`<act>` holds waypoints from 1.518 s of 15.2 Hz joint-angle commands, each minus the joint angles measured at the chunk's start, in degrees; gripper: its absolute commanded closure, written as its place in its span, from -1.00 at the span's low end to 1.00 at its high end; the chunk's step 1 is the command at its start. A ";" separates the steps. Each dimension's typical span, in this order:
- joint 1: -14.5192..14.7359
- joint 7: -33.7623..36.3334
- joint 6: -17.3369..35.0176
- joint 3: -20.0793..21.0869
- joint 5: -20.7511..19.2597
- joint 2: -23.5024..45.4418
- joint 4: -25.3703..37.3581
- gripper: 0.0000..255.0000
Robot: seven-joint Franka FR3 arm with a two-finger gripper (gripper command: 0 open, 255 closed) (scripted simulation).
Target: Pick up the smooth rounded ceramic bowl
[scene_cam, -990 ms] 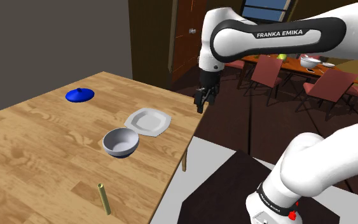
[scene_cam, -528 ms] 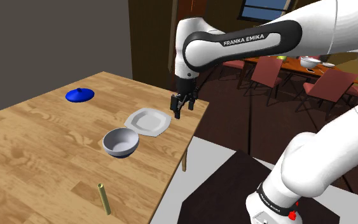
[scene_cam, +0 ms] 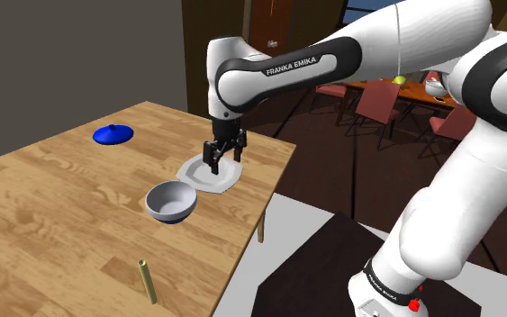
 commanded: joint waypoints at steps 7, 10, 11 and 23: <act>3.91 7.43 0.79 2.09 -4.50 17.38 16.91 -1.00; 4.40 7.96 2.02 2.01 -5.02 19.27 17.56 -1.00; 4.41 7.99 2.70 1.98 -5.09 19.51 17.12 -1.00; 4.57 8.21 5.78 1.82 -5.54 20.94 15.42 1.00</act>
